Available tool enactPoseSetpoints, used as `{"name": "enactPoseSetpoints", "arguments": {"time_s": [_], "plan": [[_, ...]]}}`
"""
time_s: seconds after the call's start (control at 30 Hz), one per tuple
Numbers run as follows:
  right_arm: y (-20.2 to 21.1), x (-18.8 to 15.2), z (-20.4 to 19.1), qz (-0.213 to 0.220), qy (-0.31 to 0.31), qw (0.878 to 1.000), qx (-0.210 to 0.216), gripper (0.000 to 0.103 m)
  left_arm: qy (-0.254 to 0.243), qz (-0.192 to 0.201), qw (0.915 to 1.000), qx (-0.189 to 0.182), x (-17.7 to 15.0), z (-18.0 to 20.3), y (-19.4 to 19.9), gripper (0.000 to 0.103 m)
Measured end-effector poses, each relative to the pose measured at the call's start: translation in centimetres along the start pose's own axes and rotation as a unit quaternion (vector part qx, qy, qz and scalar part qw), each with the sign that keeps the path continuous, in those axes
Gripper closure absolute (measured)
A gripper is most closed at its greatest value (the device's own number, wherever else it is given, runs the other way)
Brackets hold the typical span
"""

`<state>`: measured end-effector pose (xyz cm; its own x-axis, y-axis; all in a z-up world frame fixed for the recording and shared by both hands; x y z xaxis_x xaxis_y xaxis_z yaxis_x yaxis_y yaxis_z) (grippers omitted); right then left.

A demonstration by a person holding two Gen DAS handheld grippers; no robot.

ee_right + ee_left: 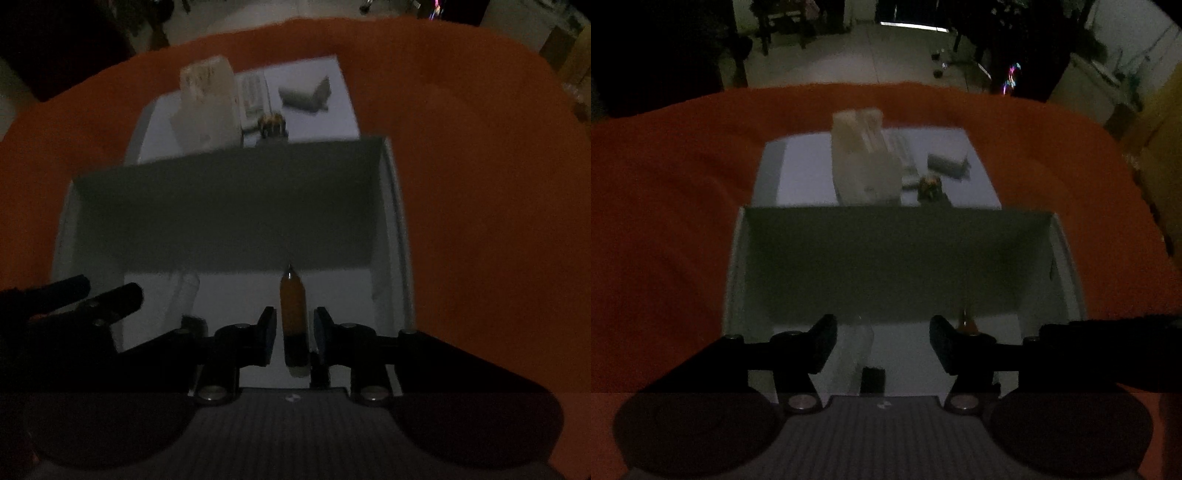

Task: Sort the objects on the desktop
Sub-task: 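Open both tools to release the items and raise them out of the box, then move both open tools over the paper sheet toward the figurine and charger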

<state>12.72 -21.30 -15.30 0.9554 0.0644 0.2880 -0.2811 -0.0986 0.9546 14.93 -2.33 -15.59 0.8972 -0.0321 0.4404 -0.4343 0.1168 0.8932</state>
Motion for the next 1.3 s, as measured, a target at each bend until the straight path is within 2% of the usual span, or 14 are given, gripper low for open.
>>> {"name": "enactPoseSetpoints", "arguments": {"time_s": [0.17, 0.27, 0.47, 0.5, 0.53, 0.6, 0.8, 1.03, 1.3], "plan": [[1.7, 0.5, -0.3, 0.017, -0.007, 1.000, -0.005, 0.075, -0.003, 0.008, 1.0000, 0.004, 0.7, -1.4, 1.2, 0.051], [2.6, 1.0, -0.3, 0.024, -0.012, 1.000, 0.000, 0.075, -0.008, 0.016, 0.9998, 0.010, 0.5, -2.0, 1.6, 0.044], [3.5, 2.4, 0.0, 0.037, -0.028, 0.999, 0.008, 0.075, -0.026, 0.033, 0.9991, 0.007, 0.6, -2.0, 2.7, 0.044], [3.5, 2.6, 0.0, 0.038, -0.034, 0.999, 0.013, 0.075, -0.030, 0.035, 0.9989, 0.007, 0.8, -1.8, 2.8, 0.040], [3.5, 2.8, 0.1, 0.042, -0.045, 0.998, 0.018, 0.075, -0.034, 0.038, 0.9987, 0.006, 0.9, -1.6, 3.0, 0.030], [3.6, 3.2, 0.3, 0.055, -0.066, 0.996, 0.027, 0.070, -0.043, 0.042, 0.9982, 0.005, 1.3, -1.2, 3.4, 0.021], [3.4, 3.0, 0.9, 0.093, -0.123, 0.987, 0.053, 0.065, -0.068, 0.057, 0.9960, 0.003, 2.3, 0.0, 4.4, 0.021], [0.3, 2.0, 1.6, 0.052, -0.132, 0.988, 0.055, 0.065, -0.084, 0.066, 0.9943, -0.001, 3.2, 0.9, 4.5, 0.021], [0.6, 3.5, 1.7, 0.066, -0.128, 0.988, 0.051, 0.063, -0.060, 0.059, 0.9964, 0.001, 4.5, 1.2, 2.4, 0.021]]}}
Point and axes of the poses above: each gripper's, at about its wrist camera, not at the fingertips, and y roughly against the way its jaws point, z to its right, x to its top, the point moved 6 cm from there along -y, roughly the way its jaws point, and after that the axes turned 1 degree about y, right-handed, at the moved point
